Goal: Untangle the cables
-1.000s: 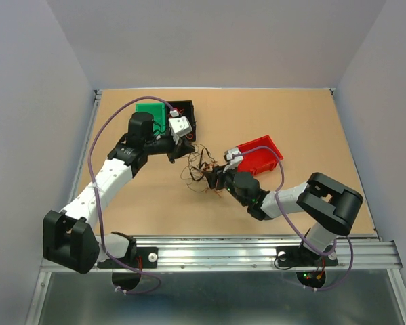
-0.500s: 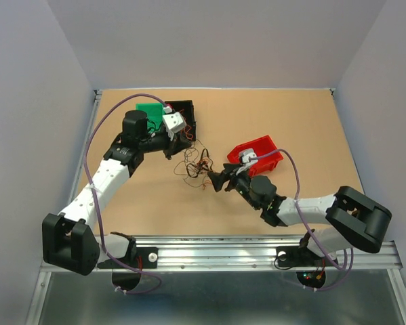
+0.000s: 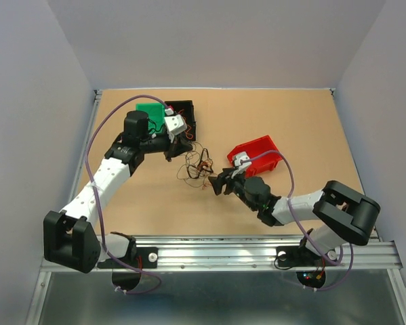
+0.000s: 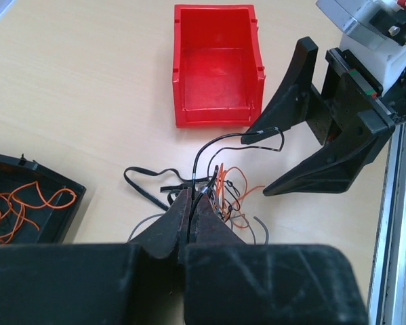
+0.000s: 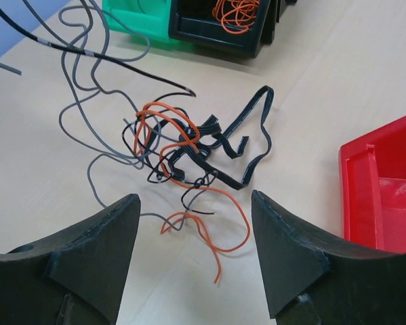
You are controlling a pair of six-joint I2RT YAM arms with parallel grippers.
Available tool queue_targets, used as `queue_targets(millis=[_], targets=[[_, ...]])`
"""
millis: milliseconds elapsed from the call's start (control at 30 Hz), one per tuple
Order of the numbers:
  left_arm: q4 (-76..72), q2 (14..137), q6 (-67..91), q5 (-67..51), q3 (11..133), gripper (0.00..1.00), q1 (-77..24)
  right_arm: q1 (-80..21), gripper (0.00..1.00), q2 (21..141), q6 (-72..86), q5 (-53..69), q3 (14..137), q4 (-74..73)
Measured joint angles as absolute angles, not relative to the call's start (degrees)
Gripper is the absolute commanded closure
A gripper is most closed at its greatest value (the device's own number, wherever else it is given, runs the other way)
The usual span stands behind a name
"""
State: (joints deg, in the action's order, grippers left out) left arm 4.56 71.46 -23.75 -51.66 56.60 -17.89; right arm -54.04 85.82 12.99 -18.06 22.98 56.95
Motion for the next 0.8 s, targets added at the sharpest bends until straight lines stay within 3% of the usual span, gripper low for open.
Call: queue_targets(millis=[600,767,800], targets=[[6.4,73.8,-24.8,-53.4,56.6,1.00,-17.9,-53.5,0.30,95.2,9.9,-17.2,33.4,57.4],[6.5,73.8,-24.8,-53.3,56.6,1.00,-17.9,-53.2,0.61,96.9,9.8,-16.4,33.6,57.3],[6.5,73.8,-24.8,-53.3,56.6,1.00,-17.9,-53.2,0.80,96.9,10.1,-16.1,33.6,57.1]])
